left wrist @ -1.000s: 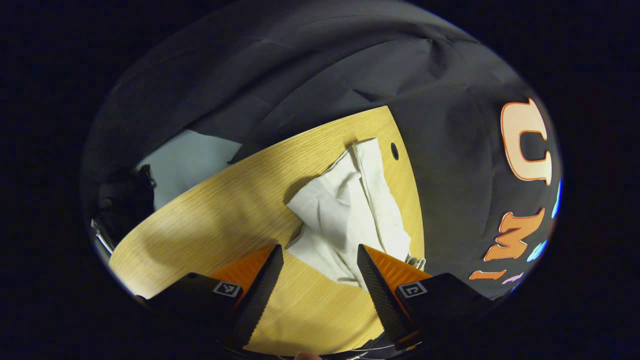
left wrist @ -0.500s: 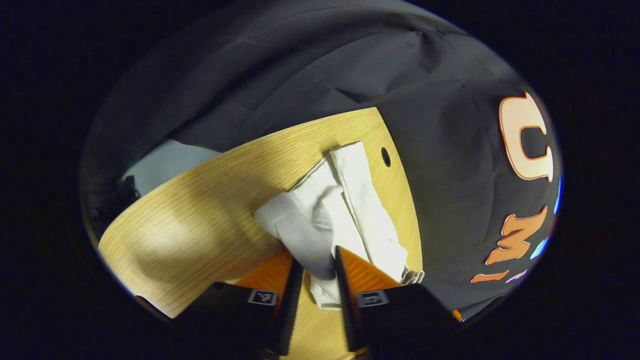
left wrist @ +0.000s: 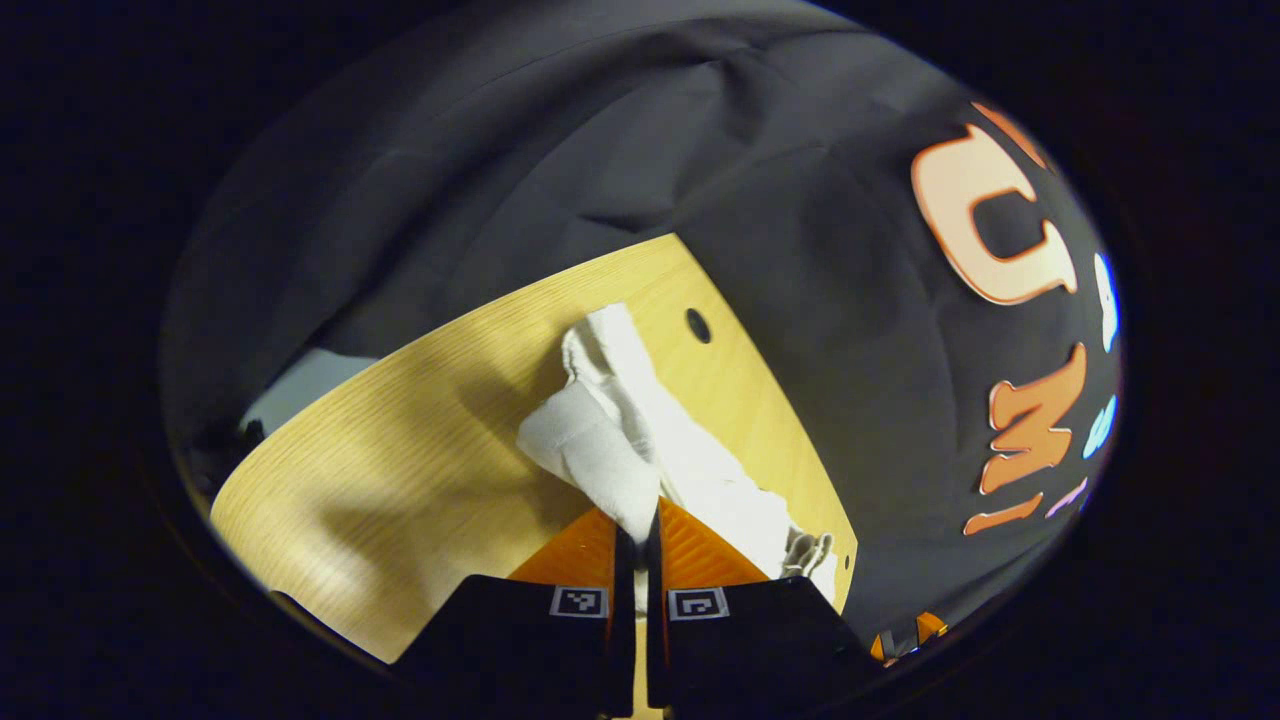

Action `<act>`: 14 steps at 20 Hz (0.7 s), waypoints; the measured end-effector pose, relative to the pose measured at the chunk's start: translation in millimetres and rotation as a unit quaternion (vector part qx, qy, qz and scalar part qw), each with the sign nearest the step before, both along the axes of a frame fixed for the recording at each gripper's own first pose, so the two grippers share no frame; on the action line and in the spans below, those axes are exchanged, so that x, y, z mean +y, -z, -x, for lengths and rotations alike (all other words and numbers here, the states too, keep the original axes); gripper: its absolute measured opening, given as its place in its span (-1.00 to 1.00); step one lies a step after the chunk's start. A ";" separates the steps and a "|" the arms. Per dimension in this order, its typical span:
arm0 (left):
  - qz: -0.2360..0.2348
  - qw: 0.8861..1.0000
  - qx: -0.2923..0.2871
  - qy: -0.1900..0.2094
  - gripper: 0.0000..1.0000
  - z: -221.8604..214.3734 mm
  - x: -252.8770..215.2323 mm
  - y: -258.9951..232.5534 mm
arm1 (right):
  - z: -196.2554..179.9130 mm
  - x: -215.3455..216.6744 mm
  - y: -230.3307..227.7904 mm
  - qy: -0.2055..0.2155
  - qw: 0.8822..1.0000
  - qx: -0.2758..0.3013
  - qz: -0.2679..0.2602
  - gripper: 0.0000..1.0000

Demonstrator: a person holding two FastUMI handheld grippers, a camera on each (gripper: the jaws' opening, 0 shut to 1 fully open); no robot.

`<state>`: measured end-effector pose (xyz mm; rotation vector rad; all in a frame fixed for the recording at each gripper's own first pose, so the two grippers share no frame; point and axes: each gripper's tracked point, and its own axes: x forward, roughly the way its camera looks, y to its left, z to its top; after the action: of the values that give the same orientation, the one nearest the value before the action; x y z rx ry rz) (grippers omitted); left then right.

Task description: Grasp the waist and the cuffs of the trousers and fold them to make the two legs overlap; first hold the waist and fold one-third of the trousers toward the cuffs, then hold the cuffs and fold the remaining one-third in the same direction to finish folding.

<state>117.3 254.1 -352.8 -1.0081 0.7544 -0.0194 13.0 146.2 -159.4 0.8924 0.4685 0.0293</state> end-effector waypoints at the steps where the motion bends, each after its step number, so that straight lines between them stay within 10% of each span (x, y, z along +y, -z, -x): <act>1: -0.002 1.000 -0.013 0.004 -0.84 -3.5 -6.1 -13.4 | -0.4 -3.1 -1.2 -0.002 1.000 -0.003 0.008 0.85; 14: -0.022 0.994 -0.106 0.032 -0.84 -35.0 -86.9 -144.4 | 3.5 -49.8 -4.2 -0.015 0.999 -0.012 0.043 0.94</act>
<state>152.3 167.2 -208.4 -0.9235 0.5898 -0.1639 9.6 96.4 -155.2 0.7996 0.4567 0.0466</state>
